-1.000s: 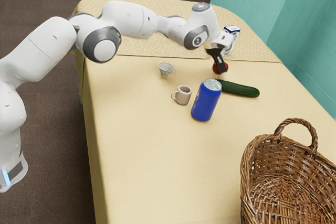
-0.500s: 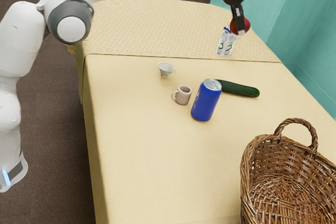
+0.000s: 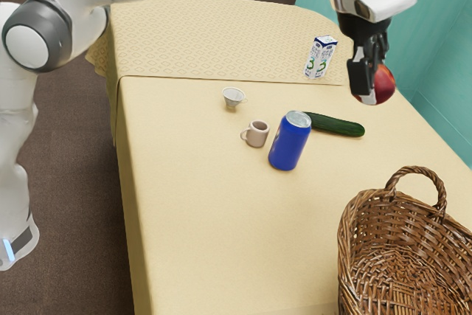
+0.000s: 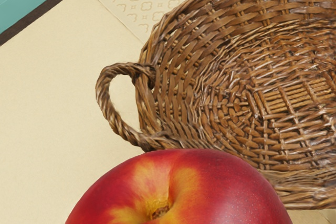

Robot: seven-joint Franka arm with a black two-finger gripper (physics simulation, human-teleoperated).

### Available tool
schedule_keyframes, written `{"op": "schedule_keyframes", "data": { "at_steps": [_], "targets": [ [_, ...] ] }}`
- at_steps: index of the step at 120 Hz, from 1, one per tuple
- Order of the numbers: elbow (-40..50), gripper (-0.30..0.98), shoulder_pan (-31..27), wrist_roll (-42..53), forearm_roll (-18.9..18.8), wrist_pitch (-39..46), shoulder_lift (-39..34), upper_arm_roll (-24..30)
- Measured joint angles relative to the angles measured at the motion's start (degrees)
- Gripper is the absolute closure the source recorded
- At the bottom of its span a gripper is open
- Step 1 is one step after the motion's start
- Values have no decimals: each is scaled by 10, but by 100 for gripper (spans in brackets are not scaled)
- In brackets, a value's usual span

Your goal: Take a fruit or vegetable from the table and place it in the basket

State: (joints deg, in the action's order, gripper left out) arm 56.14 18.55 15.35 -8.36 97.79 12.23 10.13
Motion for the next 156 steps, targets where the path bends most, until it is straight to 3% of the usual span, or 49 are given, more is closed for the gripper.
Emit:
{"op": "schedule_keyframes", "data": {
  "at_steps": [27,62,89,123,156],
  "targets": [
    [-9,40,88,-35,-6,55,63,8],
    [-8,39,120,-74,-8,97,124,14],
    [-8,39,93,-97,-9,130,160,6],
    [-12,40,86,-119,-37,242,202,3],
    [-26,39,84,-139,-41,327,272,23]
  ]
}}
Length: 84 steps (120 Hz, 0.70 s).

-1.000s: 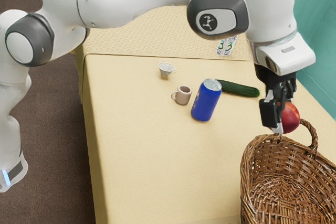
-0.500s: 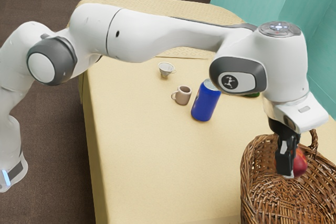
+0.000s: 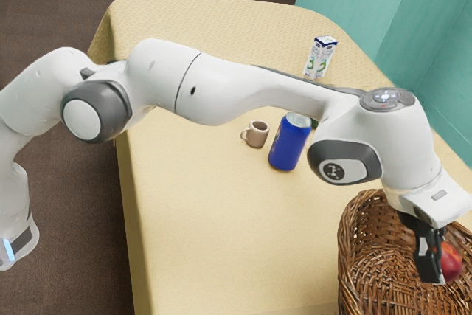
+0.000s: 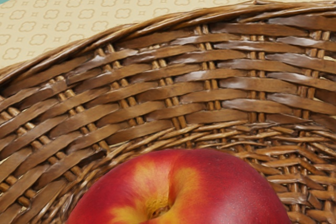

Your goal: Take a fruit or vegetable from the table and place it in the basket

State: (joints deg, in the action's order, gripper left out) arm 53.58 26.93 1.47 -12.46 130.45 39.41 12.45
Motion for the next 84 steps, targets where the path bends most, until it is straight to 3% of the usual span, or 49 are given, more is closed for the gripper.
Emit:
{"op": "schedule_keyframes", "data": {
  "at_steps": [12,29,53,62,70,73,76,84],
  "targets": [
    [0,39,0,-6,-1,12,11,-1],
    [0,16,-6,-4,4,8,10,-7],
    [-2,5,-22,2,9,-17,-1,-8],
    [-5,4,-86,4,16,-107,-89,-7],
    [-5,3,-210,10,42,-229,-173,-12],
    [7,3,-237,17,53,-271,-204,-67],
    [34,3,-226,25,63,-308,-236,-145],
    [126,2,-40,40,77,-380,-303,-435]
  ]
}}
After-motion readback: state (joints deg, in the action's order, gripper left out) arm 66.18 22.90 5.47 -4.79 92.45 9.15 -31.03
